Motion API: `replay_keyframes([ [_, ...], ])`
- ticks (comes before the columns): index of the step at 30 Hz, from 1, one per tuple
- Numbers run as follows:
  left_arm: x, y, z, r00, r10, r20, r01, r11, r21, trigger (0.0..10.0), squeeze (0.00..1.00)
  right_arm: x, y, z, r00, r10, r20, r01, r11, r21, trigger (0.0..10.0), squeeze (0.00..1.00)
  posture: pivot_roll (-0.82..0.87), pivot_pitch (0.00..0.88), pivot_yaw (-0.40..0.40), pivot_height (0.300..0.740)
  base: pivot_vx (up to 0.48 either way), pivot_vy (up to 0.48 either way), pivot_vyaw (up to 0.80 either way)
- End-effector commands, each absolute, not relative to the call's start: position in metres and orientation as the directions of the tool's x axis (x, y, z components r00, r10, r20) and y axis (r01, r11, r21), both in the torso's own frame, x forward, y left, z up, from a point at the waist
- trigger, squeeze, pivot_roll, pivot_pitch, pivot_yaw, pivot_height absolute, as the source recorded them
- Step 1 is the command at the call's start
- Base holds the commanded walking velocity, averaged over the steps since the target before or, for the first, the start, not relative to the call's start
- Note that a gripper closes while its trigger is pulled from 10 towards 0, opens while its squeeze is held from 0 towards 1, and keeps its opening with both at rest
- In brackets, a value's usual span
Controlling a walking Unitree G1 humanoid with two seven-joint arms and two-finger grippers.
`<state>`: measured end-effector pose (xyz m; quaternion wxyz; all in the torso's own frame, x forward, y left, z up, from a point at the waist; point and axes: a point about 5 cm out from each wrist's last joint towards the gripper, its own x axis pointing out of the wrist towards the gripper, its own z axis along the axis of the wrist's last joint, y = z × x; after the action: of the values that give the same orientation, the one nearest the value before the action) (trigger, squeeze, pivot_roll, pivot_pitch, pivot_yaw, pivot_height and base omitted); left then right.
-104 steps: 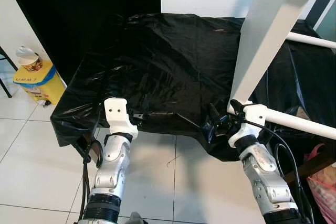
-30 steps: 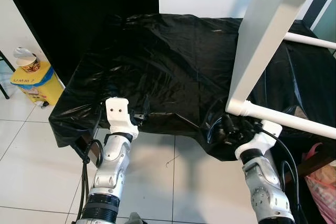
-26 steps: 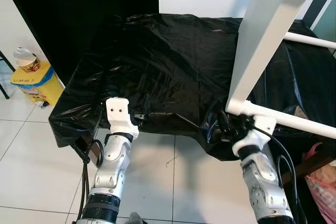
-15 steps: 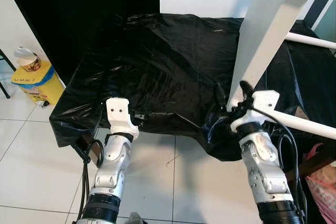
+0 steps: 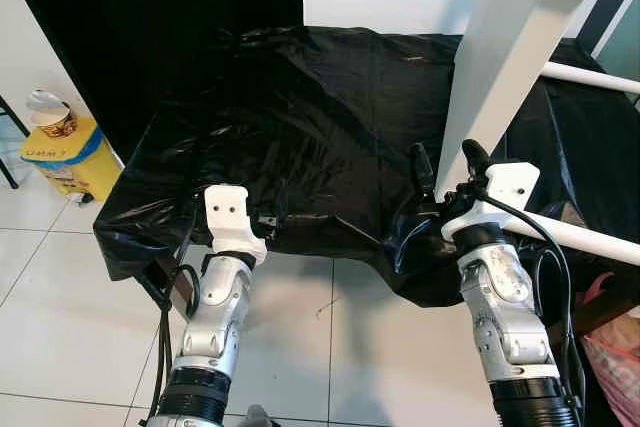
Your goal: Building children table
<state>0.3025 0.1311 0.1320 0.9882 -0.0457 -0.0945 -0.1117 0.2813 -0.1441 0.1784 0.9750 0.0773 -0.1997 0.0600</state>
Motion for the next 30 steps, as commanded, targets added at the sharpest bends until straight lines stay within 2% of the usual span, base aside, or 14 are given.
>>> replay_keyframes([
  [1,0.302,0.128,0.131,0.95,-0.246,0.194,0.261,0.963,-0.058,10.0,0.0,0.283,-0.147,0.171,0.933,0.06,0.356,-0.138,0.97,0.198,10.0,0.0,0.03,0.014,-0.023,0.74,0.0,0.0,0.0],
  [4,0.302,0.129,0.131,0.95,-0.246,0.193,0.261,0.964,-0.058,10.0,0.0,0.282,-0.15,0.162,0.949,0.045,0.313,-0.129,0.959,0.253,10.0,0.0,0.02,0.016,-0.022,0.74,0.0,0.0,0.0],
  [14,0.302,0.128,0.13,0.95,-0.249,0.189,0.264,0.963,-0.058,10.0,0.0,0.278,-0.157,0.152,0.963,0.0,0.27,-0.088,0.946,0.312,10.0,0.0,0.02,0.022,-0.016,0.74,0.0,0.0,0.0],
  [22,0.304,0.126,0.13,0.948,-0.259,0.185,0.274,0.96,-0.056,10.0,0.0,0.283,-0.146,0.152,0.949,0.162,0.271,-0.176,0.984,0.03,10.0,0.0,0.01,0.031,-0.007,0.74,0.0,0.0,0.0],
  [23,0.304,0.126,0.13,0.948,-0.259,0.185,0.274,0.96,-0.056,10.0,0.0,0.283,-0.146,0.152,0.949,0.162,0.271,-0.176,0.984,0.03,10.0,0.0,0.01,0.031,-0.007,0.74,0.0,0.0,0.0],
  [24,0.304,0.126,0.131,0.948,-0.258,0.187,0.272,0.961,-0.056,10.0,0.0,0.285,-0.14,0.151,0.945,0.197,0.263,-0.186,0.98,-0.066,10.0,0.0,0.02,0.032,-0.012,0.74,0.0,0.0,0.0],
  [30,0.302,0.13,0.13,0.953,-0.24,0.186,0.254,0.965,-0.058,10.0,0.0,0.289,-0.13,0.148,0.943,0.231,0.239,-0.192,0.966,-0.175,10.0,0.0,0.03,0.032,-0.024,0.74,0.0,0.0,0.0],
])
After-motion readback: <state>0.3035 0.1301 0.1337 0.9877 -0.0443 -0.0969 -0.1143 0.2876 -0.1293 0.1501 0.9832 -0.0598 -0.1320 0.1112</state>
